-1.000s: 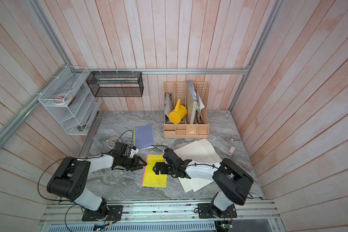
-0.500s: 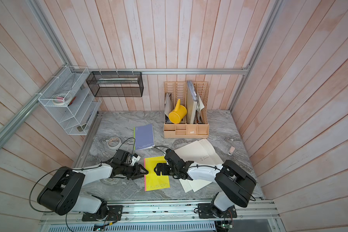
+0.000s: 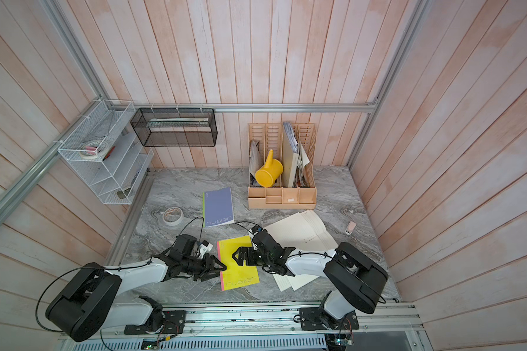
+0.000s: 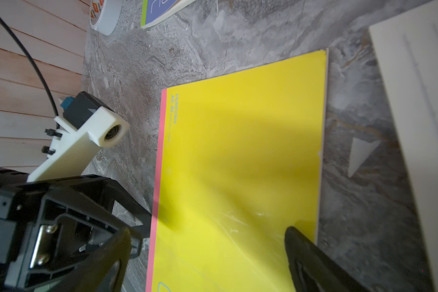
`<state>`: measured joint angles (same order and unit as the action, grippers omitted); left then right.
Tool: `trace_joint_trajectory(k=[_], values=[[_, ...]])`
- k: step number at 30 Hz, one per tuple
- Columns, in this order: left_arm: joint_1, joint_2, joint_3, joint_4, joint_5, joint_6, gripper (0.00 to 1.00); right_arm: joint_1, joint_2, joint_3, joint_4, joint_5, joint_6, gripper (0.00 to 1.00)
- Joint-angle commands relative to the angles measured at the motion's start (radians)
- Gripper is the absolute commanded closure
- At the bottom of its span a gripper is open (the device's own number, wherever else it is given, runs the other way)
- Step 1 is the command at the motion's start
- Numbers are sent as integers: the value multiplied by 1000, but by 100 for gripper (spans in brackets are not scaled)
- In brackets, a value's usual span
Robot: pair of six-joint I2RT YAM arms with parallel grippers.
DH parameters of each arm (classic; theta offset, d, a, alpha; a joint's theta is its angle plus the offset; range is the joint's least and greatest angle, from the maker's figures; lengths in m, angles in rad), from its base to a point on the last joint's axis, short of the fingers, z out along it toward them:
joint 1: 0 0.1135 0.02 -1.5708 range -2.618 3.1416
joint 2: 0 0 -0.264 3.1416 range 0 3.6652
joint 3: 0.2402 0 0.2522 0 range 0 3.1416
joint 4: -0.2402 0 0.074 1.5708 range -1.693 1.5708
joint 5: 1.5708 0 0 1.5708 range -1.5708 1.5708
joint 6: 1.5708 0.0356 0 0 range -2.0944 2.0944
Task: Close the notebook
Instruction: Pick up the notebook from the center of the board.
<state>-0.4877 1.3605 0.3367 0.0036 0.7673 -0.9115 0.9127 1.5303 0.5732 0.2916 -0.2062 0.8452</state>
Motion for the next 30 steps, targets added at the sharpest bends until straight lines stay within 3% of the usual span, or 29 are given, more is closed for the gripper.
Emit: trace_joint_trajectory(k=[1,4,8,10,13,18,23,30], values=[[-41,66,-102,-237,-212,-54,51,6,60,-61,-145,-41,41,3],[-43,7,-151,-203,-215,-94,49,7,60,-72,-123,-43,52,3],[-45,-88,-252,30,-213,-185,47,8,92,-95,-75,-64,64,3],[-46,-101,-251,62,-256,-189,47,10,107,-103,-53,-75,70,3],[-48,-66,-216,47,-303,-179,46,10,121,-115,-32,-82,78,3],[-54,77,-193,30,-273,-183,46,10,124,-127,-6,-84,89,3],[-58,149,-261,312,-287,-231,46,12,147,-133,22,-93,100,3],[-69,218,-285,550,-371,-245,49,17,187,-159,76,-110,116,3]])
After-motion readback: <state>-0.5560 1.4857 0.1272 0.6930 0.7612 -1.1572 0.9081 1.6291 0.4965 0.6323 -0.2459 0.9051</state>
